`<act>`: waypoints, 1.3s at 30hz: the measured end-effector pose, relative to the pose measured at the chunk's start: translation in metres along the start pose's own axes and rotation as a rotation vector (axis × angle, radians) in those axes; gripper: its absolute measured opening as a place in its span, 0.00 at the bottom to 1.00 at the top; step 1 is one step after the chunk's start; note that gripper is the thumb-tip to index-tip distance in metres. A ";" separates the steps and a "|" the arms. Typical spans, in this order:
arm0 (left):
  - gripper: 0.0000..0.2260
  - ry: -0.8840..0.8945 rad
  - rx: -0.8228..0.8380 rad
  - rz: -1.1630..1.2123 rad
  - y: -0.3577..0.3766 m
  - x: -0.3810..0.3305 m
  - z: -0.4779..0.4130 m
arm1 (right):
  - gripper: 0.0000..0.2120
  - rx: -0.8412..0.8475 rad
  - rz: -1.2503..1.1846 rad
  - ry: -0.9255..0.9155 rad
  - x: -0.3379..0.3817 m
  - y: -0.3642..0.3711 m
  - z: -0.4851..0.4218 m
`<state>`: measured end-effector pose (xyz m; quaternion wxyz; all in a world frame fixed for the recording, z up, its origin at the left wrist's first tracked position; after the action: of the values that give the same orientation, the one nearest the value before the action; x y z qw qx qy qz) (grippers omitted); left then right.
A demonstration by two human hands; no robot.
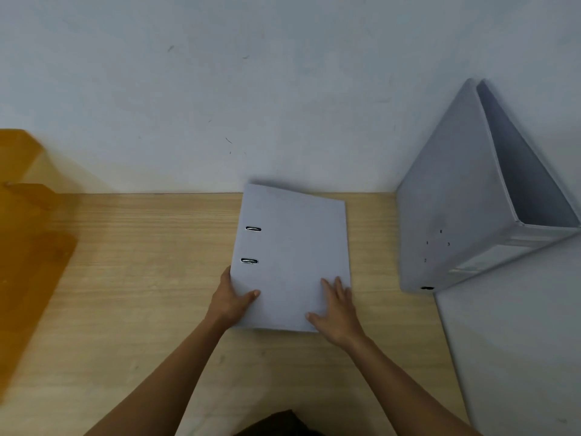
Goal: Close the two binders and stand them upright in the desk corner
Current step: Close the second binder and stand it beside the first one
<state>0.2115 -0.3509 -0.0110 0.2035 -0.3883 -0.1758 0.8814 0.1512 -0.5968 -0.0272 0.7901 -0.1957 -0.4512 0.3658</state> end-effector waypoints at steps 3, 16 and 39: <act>0.33 -0.095 0.064 0.118 -0.003 -0.002 -0.009 | 0.40 0.005 -0.136 0.036 0.003 -0.006 -0.006; 0.34 -0.294 0.686 0.790 0.023 -0.056 0.028 | 0.34 -0.026 -0.558 -0.003 0.038 -0.043 0.012; 0.31 0.609 0.636 0.313 -0.003 -0.111 0.133 | 0.31 -0.581 -0.734 -0.440 0.129 -0.088 0.130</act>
<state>0.1799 -0.4230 0.1432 0.2192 -0.5696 0.2314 0.7576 0.1169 -0.5601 0.1694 0.6658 -0.1542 -0.7288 -0.0435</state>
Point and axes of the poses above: each hand's wrist, its own z-axis away from the middle knuckle, its own y-axis out of the palm, x = y × z, the point moved 3 cm from there along -z, towards the middle knuckle, and after that the axes turned 9 degrees about -y, right-handed, at the moved point
